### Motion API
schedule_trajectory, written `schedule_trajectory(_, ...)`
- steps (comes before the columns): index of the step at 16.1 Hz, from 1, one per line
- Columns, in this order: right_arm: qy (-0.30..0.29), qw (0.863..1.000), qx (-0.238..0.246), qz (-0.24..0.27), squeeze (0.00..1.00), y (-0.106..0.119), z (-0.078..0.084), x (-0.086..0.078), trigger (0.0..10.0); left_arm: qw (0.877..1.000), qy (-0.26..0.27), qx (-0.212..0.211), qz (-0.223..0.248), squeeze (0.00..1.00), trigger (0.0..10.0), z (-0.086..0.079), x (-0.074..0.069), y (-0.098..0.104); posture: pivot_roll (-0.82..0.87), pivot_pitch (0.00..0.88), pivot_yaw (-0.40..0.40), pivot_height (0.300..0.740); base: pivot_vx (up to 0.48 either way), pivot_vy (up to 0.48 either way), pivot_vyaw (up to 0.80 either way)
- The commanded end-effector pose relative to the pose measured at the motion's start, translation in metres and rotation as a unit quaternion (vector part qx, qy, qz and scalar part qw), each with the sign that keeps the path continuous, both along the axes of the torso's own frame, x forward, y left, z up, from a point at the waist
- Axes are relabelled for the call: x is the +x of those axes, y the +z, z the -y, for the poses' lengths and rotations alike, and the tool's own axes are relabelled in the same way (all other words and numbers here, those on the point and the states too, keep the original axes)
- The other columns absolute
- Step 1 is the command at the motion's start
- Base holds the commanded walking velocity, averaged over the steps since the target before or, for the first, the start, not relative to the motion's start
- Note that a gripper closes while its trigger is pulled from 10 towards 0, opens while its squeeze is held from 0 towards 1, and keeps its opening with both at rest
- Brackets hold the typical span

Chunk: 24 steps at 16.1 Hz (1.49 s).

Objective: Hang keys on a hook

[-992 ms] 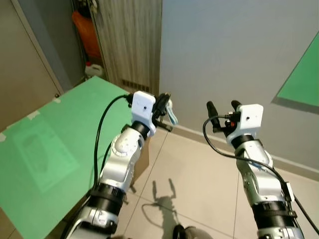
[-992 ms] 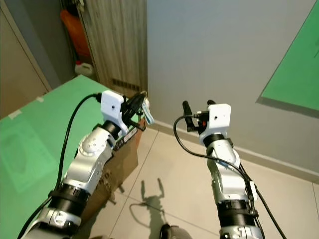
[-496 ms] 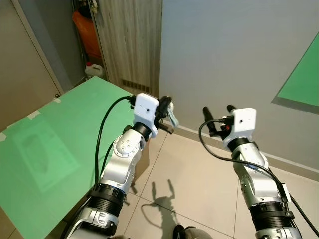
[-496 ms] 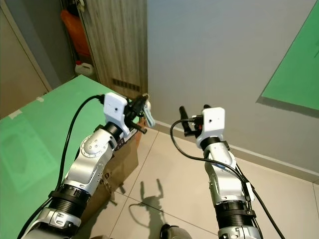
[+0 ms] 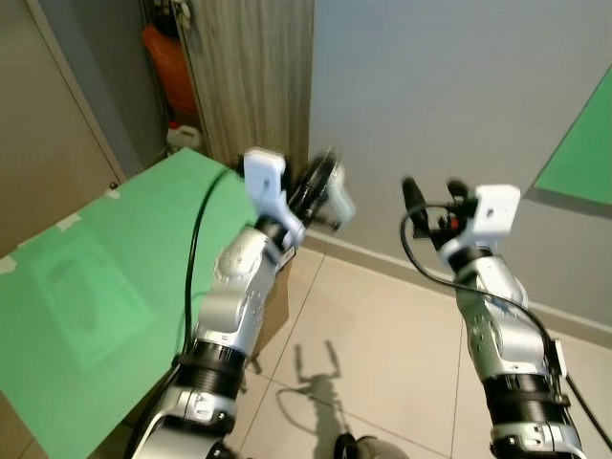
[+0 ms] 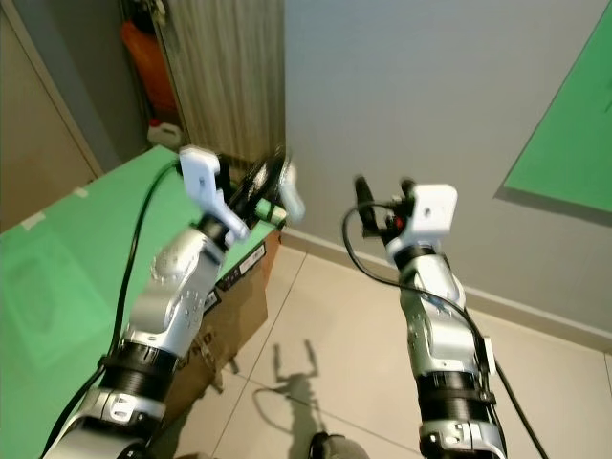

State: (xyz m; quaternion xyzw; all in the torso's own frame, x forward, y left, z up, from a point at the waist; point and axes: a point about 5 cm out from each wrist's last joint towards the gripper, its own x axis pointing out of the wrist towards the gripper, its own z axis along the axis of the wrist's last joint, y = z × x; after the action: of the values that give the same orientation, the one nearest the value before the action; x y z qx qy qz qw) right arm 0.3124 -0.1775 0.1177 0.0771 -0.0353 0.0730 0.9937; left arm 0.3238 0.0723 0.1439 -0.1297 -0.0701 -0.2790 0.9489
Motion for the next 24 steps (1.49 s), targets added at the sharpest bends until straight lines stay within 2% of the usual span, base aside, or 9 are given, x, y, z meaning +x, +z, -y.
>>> schedule_trajectory(1,0.001,1.000,-0.005,-0.016,0.00,-0.010,0.000,-0.004,10.0,1.000,-0.004,0.006,-0.019,0.00,10.0,0.000,-0.004,-0.010,-0.12,0.049,0.001,0.740,0.000,0.000,0.00)
schedule_trajectory(2,0.006,1.000,-0.004,-0.021,0.00,-0.012,-0.003,-0.007,10.0,1.000,-0.005,-0.013,-0.022,0.00,10.0,0.001,-0.006,-0.009,-0.12,0.049,0.001,0.740,0.000,0.000,0.00)
schedule_trajectory(6,0.017,0.999,0.003,-0.037,0.00,-0.019,-0.013,-0.007,10.0,1.000,-0.017,-0.007,-0.019,0.00,10.0,0.013,-0.009,-0.011,-0.12,0.043,-0.004,0.740,0.000,-0.112,0.00)
schedule_trajectory(11,0.031,0.999,0.004,-0.034,0.00,-0.021,-0.023,-0.009,10.0,1.000,-0.015,-0.009,-0.015,0.00,10.0,0.009,-0.007,-0.011,-0.12,0.040,0.003,0.740,0.000,-0.475,0.00)
schedule_trajectory(24,0.024,0.999,-0.001,-0.041,0.00,-0.024,-0.022,-0.013,10.0,1.000,-0.030,-0.003,-0.009,0.00,10.0,0.016,-0.007,-0.010,-0.13,0.045,0.004,0.740,0.000,-0.472,0.00)
